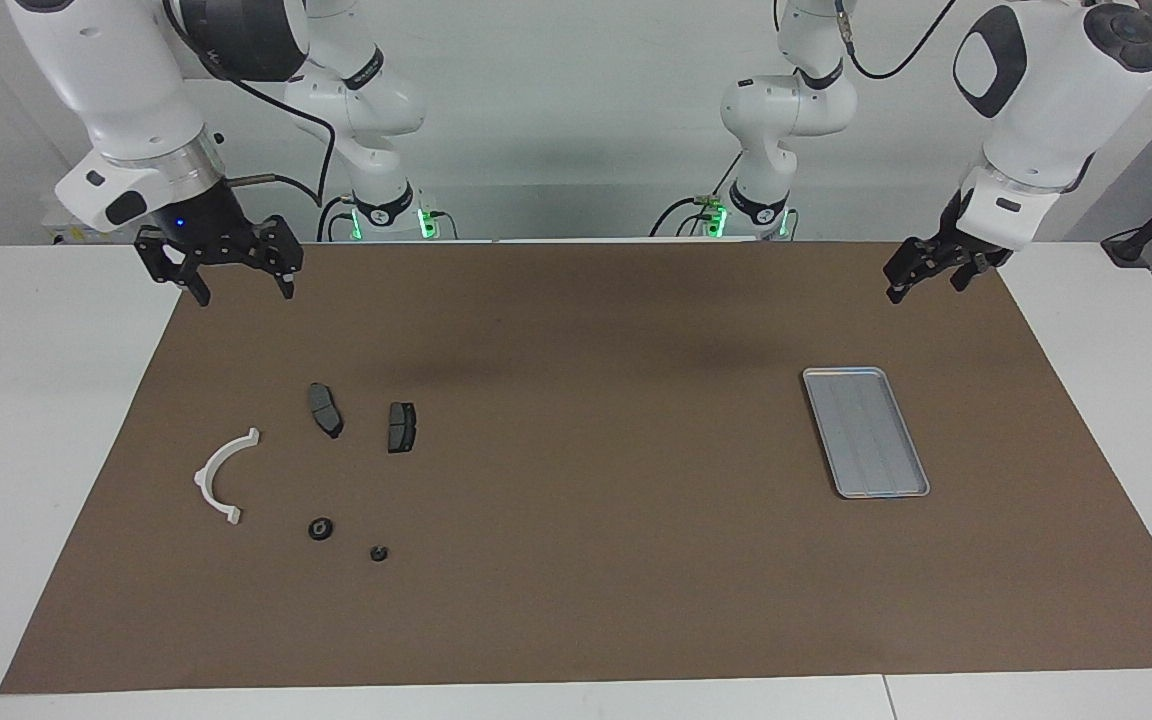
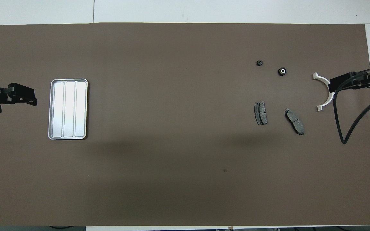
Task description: Pick bearing gear from pile to tray
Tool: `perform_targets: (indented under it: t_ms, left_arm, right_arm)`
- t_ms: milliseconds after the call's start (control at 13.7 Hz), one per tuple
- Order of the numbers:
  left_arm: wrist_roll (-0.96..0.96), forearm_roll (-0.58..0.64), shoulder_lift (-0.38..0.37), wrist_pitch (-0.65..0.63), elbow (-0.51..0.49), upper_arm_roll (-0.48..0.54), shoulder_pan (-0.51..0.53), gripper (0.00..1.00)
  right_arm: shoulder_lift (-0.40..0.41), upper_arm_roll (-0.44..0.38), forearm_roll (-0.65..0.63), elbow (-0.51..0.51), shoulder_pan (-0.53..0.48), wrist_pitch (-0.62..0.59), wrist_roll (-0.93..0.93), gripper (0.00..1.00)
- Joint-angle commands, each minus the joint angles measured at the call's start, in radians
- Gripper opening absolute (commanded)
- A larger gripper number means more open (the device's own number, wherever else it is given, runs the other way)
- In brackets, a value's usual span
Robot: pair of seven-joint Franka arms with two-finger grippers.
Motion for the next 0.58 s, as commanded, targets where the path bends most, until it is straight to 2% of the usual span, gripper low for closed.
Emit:
perform_targets:
  t_ms: [0, 511]
  left_arm:
    - [0.011, -0.010, 0.007, -0.023, 0.023, -0.004, 0.012, 1.00]
    - [0.014, -0.010, 0.004, -0.021, 0.023, -0.011, 0.012, 1.00]
  right_arm:
    - [-0.011, 0.005, -0.015, -0.021, -0.007, 0.024, 0.013, 1.00]
    - [-0.019, 0.005, 0.005, -0.021, -0.017, 0.021, 0.017, 1.00]
